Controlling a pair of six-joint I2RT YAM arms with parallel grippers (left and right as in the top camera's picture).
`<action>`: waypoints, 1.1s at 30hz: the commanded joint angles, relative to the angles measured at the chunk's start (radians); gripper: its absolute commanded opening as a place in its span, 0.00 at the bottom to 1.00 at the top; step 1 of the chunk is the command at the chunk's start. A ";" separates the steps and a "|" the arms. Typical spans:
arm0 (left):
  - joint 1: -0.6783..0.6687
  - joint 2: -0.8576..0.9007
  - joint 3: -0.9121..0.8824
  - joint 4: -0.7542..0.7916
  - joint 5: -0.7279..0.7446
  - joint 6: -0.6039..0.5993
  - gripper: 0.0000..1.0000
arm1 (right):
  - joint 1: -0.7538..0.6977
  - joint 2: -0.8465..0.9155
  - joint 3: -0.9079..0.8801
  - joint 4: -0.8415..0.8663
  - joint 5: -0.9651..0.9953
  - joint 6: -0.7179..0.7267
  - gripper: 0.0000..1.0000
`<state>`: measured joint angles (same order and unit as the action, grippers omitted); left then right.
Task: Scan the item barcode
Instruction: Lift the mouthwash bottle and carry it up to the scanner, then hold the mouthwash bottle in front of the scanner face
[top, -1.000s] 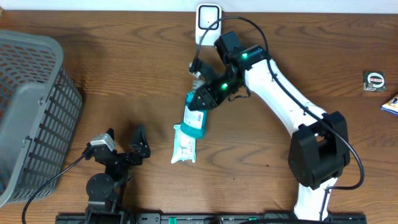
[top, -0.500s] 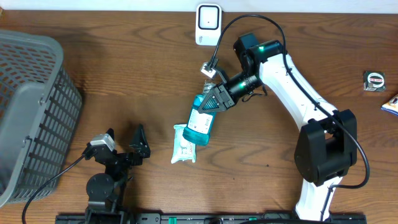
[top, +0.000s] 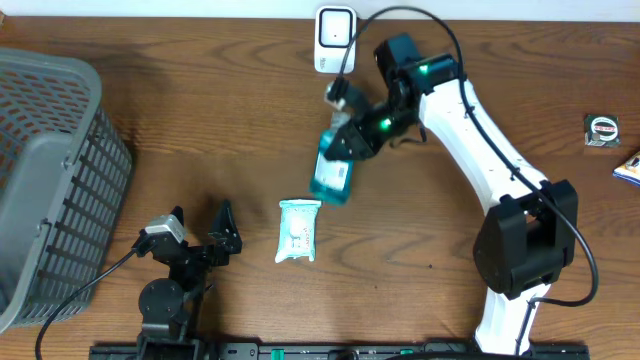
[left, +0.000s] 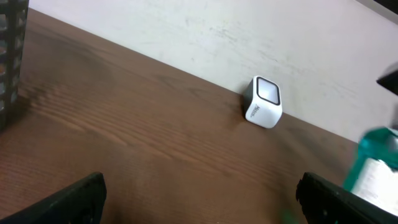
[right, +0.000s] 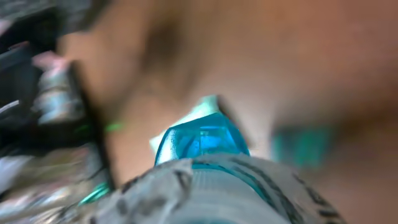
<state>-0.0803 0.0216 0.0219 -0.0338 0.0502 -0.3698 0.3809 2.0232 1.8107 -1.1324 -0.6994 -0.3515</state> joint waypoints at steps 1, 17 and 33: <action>0.003 -0.003 -0.018 -0.034 -0.013 0.002 0.98 | 0.004 -0.037 0.046 0.055 0.311 0.191 0.27; 0.003 -0.003 -0.018 -0.034 -0.013 0.001 0.98 | 0.039 0.007 0.047 0.475 0.859 0.223 0.21; 0.003 -0.003 -0.018 -0.034 -0.013 0.002 0.98 | 0.076 0.445 0.600 0.587 1.199 0.051 0.18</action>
<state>-0.0803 0.0216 0.0219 -0.0338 0.0498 -0.3698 0.4370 2.4275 2.2883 -0.5568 0.3996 -0.2474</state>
